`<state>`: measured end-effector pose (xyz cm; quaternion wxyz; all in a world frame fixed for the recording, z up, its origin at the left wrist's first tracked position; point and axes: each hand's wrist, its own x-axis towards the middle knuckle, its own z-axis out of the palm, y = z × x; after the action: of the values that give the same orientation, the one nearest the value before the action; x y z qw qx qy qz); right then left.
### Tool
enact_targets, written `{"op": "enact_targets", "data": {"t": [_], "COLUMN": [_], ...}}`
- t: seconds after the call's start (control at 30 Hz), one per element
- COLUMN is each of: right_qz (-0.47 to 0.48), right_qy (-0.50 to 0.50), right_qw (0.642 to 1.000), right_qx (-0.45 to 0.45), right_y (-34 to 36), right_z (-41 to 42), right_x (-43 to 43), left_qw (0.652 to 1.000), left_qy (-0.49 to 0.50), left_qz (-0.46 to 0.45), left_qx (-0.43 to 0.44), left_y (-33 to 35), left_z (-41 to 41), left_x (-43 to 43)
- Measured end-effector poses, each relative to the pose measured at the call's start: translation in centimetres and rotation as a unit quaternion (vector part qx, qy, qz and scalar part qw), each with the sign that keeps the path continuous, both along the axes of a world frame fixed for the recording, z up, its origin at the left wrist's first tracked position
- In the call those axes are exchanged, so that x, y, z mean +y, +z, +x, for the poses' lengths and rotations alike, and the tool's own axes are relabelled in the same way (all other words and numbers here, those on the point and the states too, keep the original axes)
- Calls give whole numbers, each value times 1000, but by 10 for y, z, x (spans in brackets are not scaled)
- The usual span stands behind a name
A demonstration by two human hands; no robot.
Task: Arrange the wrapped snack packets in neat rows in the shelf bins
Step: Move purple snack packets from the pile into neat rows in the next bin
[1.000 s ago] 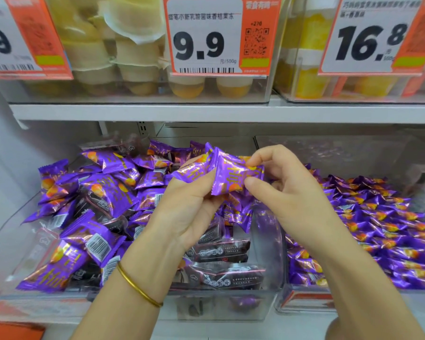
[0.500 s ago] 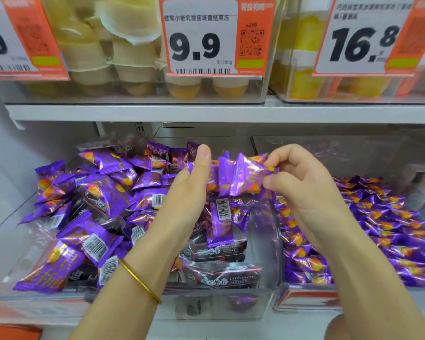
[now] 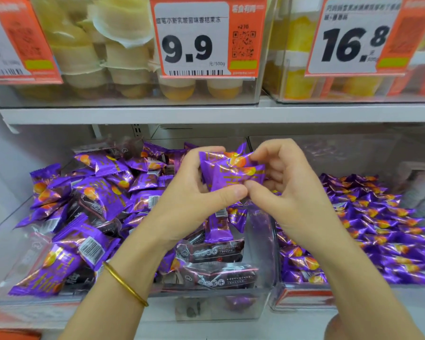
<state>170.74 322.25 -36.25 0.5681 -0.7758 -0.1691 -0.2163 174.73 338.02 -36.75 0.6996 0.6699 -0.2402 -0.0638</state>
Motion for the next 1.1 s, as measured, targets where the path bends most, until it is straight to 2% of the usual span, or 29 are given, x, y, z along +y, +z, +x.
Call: {"op": "enact_targets", "data": {"t": [0.2, 0.33, 0.5, 0.6, 0.73, 0.9, 1.0, 1.1], "right_qz": [-56, 24, 94, 107, 112, 157, 71, 32], "right_qy": [13, 114, 134, 96, 69, -46, -113, -83], "right_qw": [998, 991, 982, 986, 989, 980, 969, 953], "right_qx": [3, 70, 98, 85, 73, 118, 207, 290], "right_y": [4, 7, 11, 10, 10, 3, -14, -28], "right_z": [-3, -5, -10, -11, -13, -21, -27, -30], "right_x": [-7, -20, -31, -39, -56, -122, -152, -159], "left_qw": [998, 997, 997, 991, 974, 982, 983, 983], "left_qy": [-30, -66, -74, -27, 20, 88, 122, 138], "left_qz": [-46, -49, -9, 71, 161, 123, 95, 77], "left_qx": [11, 12, -31, -109, -161, -117, -104, -89], "left_y": [0, 0, 4, 2, -1, -1, -1, -3], "left_z": [2, 2, -1, 2, 3, 10, 14, 15], "left_x": [0, -1, -10, -19, -36, -49, -50, -52]}}
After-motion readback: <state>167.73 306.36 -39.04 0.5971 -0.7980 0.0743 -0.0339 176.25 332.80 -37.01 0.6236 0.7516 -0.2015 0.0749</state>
